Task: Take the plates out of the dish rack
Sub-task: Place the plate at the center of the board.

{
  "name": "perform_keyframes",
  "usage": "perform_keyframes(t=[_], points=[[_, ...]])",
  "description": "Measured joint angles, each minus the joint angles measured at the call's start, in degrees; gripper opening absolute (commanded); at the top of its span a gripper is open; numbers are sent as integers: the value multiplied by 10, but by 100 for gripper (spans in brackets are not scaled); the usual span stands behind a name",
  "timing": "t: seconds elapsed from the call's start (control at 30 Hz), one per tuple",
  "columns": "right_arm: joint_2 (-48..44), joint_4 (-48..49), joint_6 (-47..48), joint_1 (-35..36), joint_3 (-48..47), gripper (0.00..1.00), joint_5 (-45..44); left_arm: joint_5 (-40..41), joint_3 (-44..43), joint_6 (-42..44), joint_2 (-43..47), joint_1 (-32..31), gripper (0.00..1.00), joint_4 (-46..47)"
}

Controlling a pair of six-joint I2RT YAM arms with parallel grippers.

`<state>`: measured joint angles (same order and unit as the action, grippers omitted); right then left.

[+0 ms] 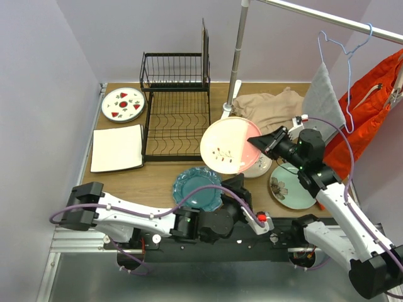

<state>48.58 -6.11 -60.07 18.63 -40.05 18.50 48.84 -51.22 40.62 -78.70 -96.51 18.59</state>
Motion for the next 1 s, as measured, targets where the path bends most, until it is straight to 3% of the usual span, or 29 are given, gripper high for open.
perform_keyframes(t=[0.2, 0.33, 0.53, 0.63, 0.77, 1.0], points=[[19, 11, 19, 0, 4, 1, -69, -119, -2, -80, 116, 33, 84, -27], [20, 17, 46, 0, 26, 1, -117, -198, -17, -154, 185, 117, 84, -19], [44, 17, 86, 0, 42, 1, -173, -321, -72, -292, 196, 278, 84, -32], [64, 17, 99, 0, 47, 1, -189, -414, -92, -375, 196, 415, 84, -47], [71, 17, 118, 0, 57, 1, -213, -488, -82, -468, 199, 549, 84, -51], [60, 17, 148, 0, 62, 1, -255, -501, -4, -495, 265, 570, 84, -45]])
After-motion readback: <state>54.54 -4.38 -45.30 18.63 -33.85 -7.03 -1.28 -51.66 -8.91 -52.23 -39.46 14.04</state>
